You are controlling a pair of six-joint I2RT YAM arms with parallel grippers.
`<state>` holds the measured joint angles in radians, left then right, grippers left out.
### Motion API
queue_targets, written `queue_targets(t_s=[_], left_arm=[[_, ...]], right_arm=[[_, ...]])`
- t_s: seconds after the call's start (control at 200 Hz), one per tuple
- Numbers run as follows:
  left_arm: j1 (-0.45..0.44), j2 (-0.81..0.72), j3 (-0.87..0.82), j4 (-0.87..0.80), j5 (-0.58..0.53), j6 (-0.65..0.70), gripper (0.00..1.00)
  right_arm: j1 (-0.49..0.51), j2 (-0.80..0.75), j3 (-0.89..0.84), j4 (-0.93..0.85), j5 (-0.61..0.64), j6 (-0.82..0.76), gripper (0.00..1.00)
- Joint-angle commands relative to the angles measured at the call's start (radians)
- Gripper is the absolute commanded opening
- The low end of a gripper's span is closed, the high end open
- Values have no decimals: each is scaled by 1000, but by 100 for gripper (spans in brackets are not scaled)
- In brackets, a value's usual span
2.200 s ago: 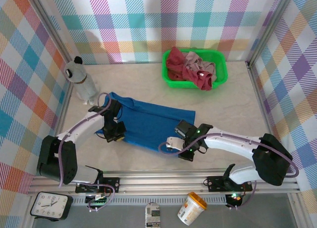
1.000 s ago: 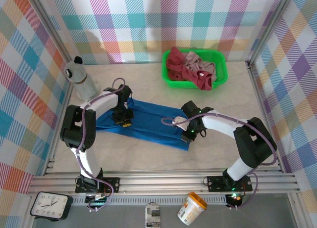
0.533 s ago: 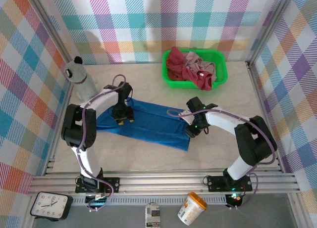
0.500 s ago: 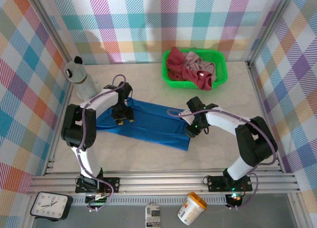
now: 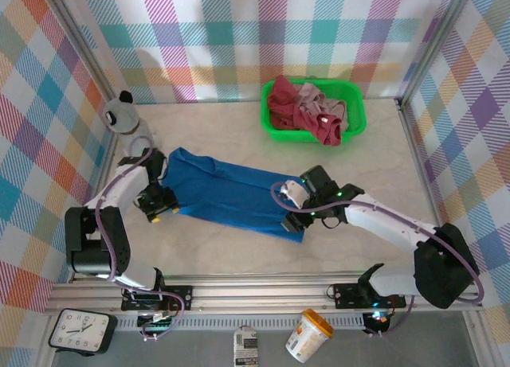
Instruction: Fold and stack the tank tops
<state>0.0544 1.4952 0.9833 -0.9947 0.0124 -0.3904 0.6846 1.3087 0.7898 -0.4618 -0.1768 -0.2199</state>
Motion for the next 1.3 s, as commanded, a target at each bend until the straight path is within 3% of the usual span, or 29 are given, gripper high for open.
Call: queue_targets(t_s=[0.0,0.25,0.55,0.865,1.295], left_arm=[[96,-11,-39,62,-42,46,53],[208,99,18,130,-88,118,53],[210,212,142,127,-119,158,48],[208,327,259,93,-63,171,33],[156,442,388,27,-6,162,24]], right_arm=[[73,67,-3,109,-20,13,64],[111,153,42,117,43,-19,65],[116,203,81,55,103,-57,65],[121,233,101,0,136,-89,64],[121,254,97,-33,145,-78,62]])
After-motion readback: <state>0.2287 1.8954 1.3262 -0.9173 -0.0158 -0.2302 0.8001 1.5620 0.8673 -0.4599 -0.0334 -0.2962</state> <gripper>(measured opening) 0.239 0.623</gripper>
